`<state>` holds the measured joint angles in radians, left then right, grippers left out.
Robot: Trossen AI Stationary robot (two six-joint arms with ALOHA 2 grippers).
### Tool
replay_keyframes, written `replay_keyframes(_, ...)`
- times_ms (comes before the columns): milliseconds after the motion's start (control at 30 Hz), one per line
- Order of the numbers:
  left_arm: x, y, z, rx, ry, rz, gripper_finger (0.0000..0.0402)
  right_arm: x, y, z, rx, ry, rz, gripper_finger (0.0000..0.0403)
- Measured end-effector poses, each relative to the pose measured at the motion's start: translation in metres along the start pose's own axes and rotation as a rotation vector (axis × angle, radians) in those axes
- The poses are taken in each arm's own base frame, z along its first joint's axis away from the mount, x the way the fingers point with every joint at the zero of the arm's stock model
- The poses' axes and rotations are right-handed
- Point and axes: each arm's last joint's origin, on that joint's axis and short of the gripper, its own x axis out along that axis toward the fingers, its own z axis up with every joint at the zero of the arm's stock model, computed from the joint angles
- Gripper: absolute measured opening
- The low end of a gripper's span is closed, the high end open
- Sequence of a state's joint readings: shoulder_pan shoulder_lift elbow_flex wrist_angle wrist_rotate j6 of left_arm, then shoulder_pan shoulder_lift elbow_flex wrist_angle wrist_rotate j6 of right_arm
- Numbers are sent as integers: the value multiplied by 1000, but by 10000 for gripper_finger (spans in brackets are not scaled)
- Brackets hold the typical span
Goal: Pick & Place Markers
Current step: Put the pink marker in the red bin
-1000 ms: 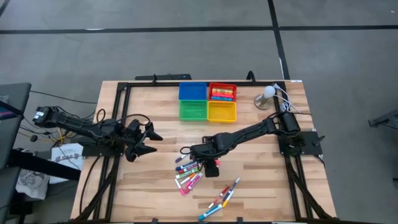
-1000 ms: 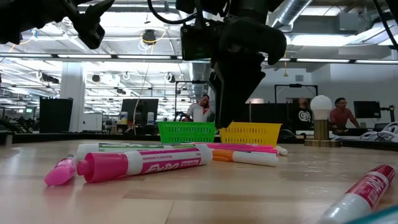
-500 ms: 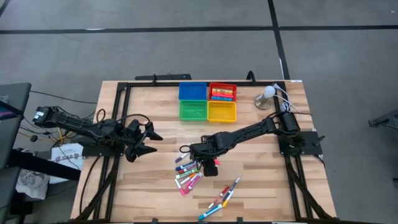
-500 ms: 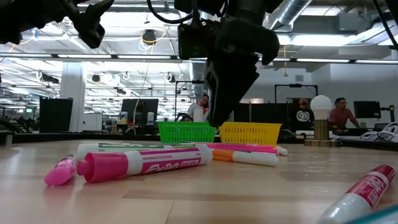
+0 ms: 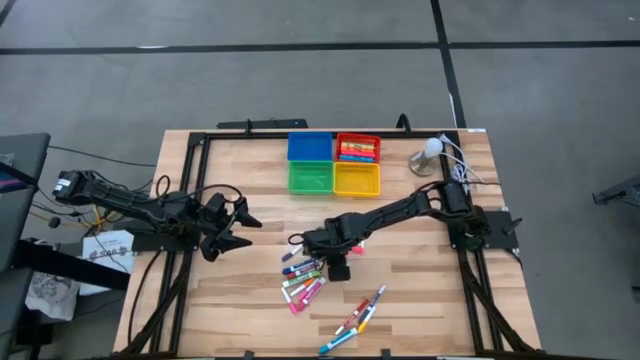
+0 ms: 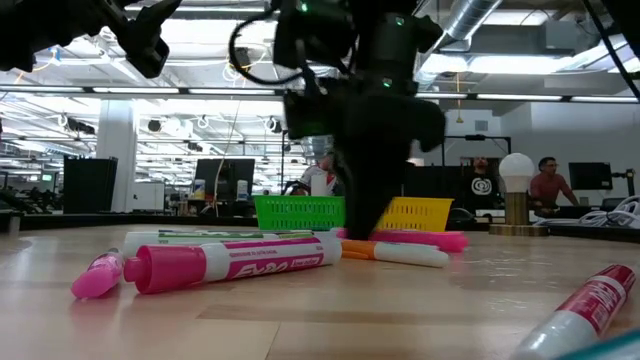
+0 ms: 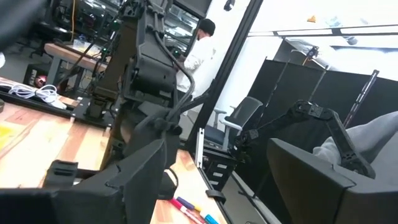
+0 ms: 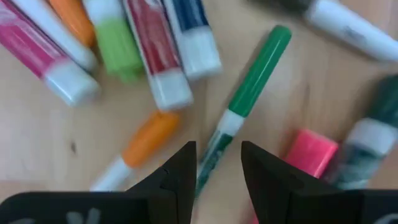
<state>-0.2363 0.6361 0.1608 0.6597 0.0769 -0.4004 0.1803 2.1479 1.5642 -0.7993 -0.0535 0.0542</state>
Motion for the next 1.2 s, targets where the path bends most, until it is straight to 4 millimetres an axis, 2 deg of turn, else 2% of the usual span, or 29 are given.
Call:
replay_keyframes(200,0,0,0,0,4,2,282,-3,-5,-1,19,8,1,118)
replay_keyframes(367,0,0,0,0,2,2,282,-26,-1,-4,12,-5,4,118)
replay_keyframes(500,0,0,0,1,2,1,282,-34,-2,-11,8,44,-9,118)
replay_keyframes(667,0,0,0,3,2,1,282,-29,-17,-14,11,92,-88,118)
replay_keyframes(967,0,0,0,2,2,2,282,-30,-46,-15,60,96,-97,118)
replay_keyframes(1200,0,0,0,1,2,1,282,-30,-54,-13,59,71,-96,118)
